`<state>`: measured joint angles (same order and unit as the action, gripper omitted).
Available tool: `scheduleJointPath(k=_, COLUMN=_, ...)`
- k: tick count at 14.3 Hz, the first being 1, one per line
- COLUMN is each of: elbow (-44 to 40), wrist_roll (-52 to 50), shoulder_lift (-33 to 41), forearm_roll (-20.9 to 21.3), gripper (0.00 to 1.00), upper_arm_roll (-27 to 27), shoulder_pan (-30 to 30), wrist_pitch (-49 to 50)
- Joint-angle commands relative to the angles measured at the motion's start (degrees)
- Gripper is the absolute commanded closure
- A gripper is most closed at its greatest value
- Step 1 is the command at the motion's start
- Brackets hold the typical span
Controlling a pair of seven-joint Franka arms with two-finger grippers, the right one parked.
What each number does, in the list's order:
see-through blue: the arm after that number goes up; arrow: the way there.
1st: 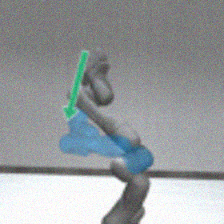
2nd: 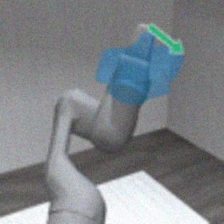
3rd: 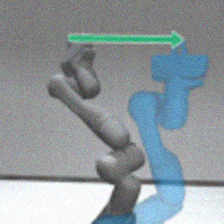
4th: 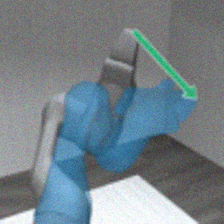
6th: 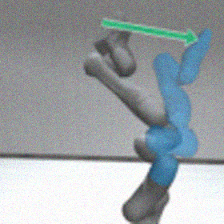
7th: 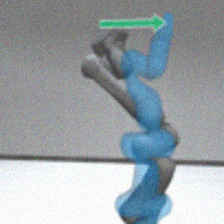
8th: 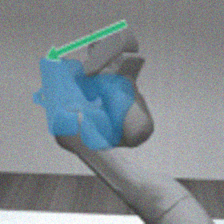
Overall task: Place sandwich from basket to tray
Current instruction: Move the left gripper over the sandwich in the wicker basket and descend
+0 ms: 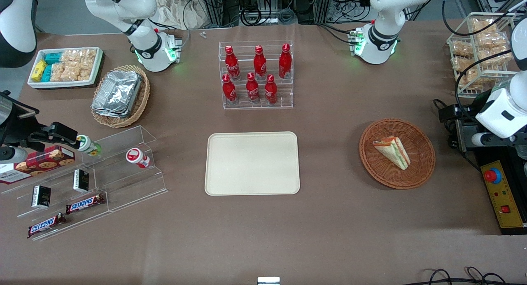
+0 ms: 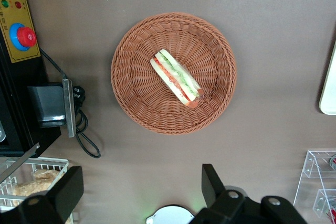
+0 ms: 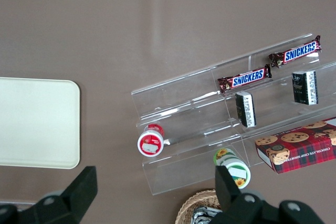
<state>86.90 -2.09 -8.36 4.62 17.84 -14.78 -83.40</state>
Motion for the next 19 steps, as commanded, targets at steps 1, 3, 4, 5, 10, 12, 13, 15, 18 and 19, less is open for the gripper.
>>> scheduleJointPath(k=1, elbow=-0.77, wrist_roll=-0.63, shoulder_lift=0.27, forearm_roll=-0.14, gripper=0.0, upper_arm_roll=0.35, shoulder_pan=-0.43, wrist_pitch=1.31)
scheduleJointPath(k=3, elbow=-0.59, wrist_roll=-2.38, shoulder_lift=0.18, forearm_roll=-0.4, gripper=0.0, upper_arm_roll=0.44, shoulder_pan=-0.34, wrist_pitch=1.4)
scheduleJointPath(k=4, elbow=-0.15, wrist_roll=-3.61, shoulder_lift=0.1, forearm_roll=-0.4, gripper=0.0, upper_arm_roll=0.44, shoulder_pan=-0.34, wrist_pitch=1.4)
scheduleJointPath(k=5, elbow=0.72, wrist_roll=-3.88, shoulder_lift=0.27, forearm_roll=-0.57, gripper=0.0, upper_arm_roll=0.44, shoulder_pan=-0.34, wrist_pitch=1.4)
scheduleJointPath(k=10, elbow=13.25, wrist_roll=-7.04, shoulder_lift=6.4, forearm_roll=-1.45, gripper=0.0, upper_arm_roll=0.62, shoulder_pan=-0.16, wrist_pitch=-7.35)
scheduleJointPath(k=12, elbow=22.92, wrist_roll=-9.15, shoulder_lift=10.62, forearm_roll=-4.0, gripper=0.0, upper_arm_roll=0.44, shoulder_pan=-0.34, wrist_pitch=-15.7)
scheduleJointPath(k=13, elbow=26.01, wrist_roll=-10.03, shoulder_lift=11.6, forearm_roll=-4.09, gripper=0.0, upper_arm_roll=0.44, shoulder_pan=-0.42, wrist_pitch=-18.26)
scheduleJointPath(k=15, elbow=29.89, wrist_roll=-12.84, shoulder_lift=11.79, forearm_roll=-4.18, gripper=0.0, upper_arm_roll=0.44, shoulder_pan=-0.34, wrist_pitch=-21.87)
scheduleJointPath(k=18, elbow=36.74, wrist_roll=-14.08, shoulder_lift=11.61, forearm_roll=-4.18, gripper=0.0, upper_arm_roll=0.44, shoulder_pan=-0.34, wrist_pitch=-30.82)
scheduleJointPath(k=19, elbow=38.42, wrist_roll=-14.86, shoulder_lift=11.09, forearm_roll=-4.18, gripper=0.0, upper_arm_roll=0.44, shoulder_pan=-0.34, wrist_pitch=-33.55)
